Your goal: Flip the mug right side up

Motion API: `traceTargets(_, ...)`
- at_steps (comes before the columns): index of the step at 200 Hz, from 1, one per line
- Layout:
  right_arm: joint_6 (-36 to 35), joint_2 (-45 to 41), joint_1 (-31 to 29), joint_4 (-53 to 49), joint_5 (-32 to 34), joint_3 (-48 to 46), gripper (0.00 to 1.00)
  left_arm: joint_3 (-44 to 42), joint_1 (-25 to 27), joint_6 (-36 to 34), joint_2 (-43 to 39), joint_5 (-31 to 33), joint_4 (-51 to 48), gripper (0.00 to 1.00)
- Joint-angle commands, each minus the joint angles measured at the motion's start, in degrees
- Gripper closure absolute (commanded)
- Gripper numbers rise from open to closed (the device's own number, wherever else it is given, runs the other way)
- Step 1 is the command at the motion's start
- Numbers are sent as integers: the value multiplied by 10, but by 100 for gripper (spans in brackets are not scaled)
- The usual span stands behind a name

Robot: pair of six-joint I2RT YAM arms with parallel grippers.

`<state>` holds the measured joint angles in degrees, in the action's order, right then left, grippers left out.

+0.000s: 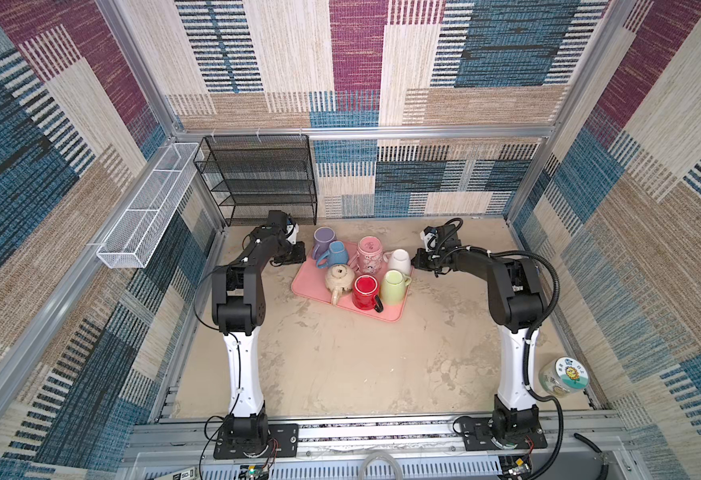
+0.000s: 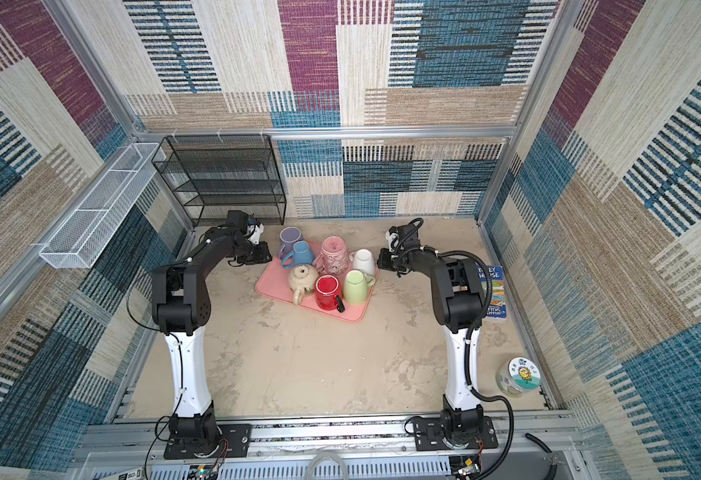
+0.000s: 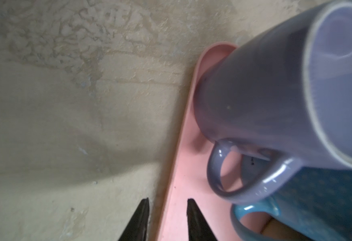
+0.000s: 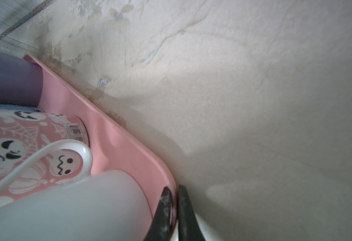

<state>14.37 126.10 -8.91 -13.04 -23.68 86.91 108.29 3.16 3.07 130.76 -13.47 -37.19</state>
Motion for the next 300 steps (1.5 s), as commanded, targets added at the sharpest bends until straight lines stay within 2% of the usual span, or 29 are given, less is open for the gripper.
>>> traceTargets(1, 8, -5, -2, 9, -65, -7, 100, 25, 7, -13, 17, 18, -29, 67)
traceTargets(37, 11, -8, -2, 17, -70, -18, 100, 45, 18, -13, 35, 32, -39, 67)
traceTargets(85, 16, -16, -2, 26, -77, -26, 100, 101, 26, -7, 73, 66, -93, 76)
traceTargets(129, 14, -26, -2, 27, -78, -35, 100, 113, 29, -2, 84, 77, -116, 87)
traceTargets(161, 13, -23, -2, 26, -78, -31, 100, 101, 33, -2, 79, 75, -124, 100)
traceTargets(245, -1, -9, -1, -2, -66, -22, 100, -21, 43, 37, -26, 68, -119, 100)
traceTargets(300, -21, -18, -1, -16, -51, -47, 100, -203, 56, 95, -144, 65, -40, 100)
